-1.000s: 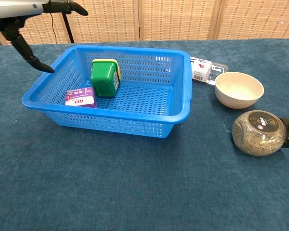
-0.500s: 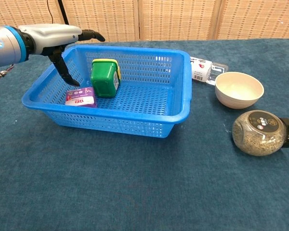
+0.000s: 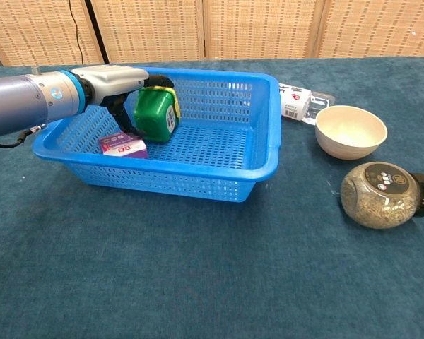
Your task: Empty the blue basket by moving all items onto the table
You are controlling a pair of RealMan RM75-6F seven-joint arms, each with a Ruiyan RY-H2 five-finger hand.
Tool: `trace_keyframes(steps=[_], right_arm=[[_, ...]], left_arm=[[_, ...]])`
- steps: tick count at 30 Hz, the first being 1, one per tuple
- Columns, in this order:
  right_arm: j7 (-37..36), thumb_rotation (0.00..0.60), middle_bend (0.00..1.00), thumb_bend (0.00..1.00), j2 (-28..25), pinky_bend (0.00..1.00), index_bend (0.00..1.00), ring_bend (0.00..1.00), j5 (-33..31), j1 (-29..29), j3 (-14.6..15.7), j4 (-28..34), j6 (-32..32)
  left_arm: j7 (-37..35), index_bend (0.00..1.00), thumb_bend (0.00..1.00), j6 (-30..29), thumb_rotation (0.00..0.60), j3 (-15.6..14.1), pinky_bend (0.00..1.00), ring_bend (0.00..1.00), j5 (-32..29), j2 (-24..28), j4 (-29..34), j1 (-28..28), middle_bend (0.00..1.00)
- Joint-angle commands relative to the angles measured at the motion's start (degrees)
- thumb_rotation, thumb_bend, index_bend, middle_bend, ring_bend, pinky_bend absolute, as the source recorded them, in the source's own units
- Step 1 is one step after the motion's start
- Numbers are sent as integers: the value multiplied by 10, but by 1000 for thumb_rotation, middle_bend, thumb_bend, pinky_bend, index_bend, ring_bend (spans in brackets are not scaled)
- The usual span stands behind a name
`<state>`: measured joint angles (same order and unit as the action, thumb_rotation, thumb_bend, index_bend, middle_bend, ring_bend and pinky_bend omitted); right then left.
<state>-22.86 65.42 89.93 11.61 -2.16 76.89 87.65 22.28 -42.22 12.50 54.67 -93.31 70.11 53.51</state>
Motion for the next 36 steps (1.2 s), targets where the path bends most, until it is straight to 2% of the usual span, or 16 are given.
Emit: trace_keyframes(steps=[1,2,4,7,10,14,17,23,27,31,36], right_arm=[[-3,600,0,0,0,0,0,0,-1,1,-1,-1,-4],[-6,600,0,0,0,0,0,0,0,1,-1,-1,-5],[-9,600,0,0,0,0,0,0,1,1,-2,-3,-7],[-11,600,0,0,1,0,0,0,0,1,-4,-5,-9],[-15,600,0,0,1,0,0,0,0,2,-5,-6,-13],[-17,600,0,0,1,0,0,0,0,2,-7,-8,-15],[-19,600,0,0,1,0,0,0,1,2,-7,-8,-18],[-18,600,0,0,-1,0,0,0,5,0,-8,-3,-13],[-18,600,0,0,-3,0,0,0,6,-2,-10,2,-10],[-16,600,0,0,-5,0,0,0,13,-4,-7,7,-6],[-11,600,0,0,-7,0,0,0,21,-6,-5,13,-1]], left_arm=[[0,75,55,-1,600,-2,223,83,-3,-16,-18,7,46],[-3,124,64,-2,600,-1,268,133,-2,-22,-24,8,89],[-7,282,117,-14,600,0,394,282,4,-34,-38,9,255],[-15,400,198,-29,600,0,478,383,18,-47,-53,8,373],[-29,465,222,-39,600,3,514,437,29,-54,-60,7,434],[-56,474,226,-66,600,12,516,444,59,-46,-49,3,442],[-91,474,226,-96,600,24,516,444,91,-19,-9,-5,442],[-126,473,226,-151,600,44,516,437,134,67,89,-31,442],[-123,472,225,-169,600,46,516,434,138,127,124,-54,442],[-144,471,225,-162,600,40,516,433,118,165,112,-80,442],[-179,459,225,-136,600,28,516,422,85,171,48,-103,440]])
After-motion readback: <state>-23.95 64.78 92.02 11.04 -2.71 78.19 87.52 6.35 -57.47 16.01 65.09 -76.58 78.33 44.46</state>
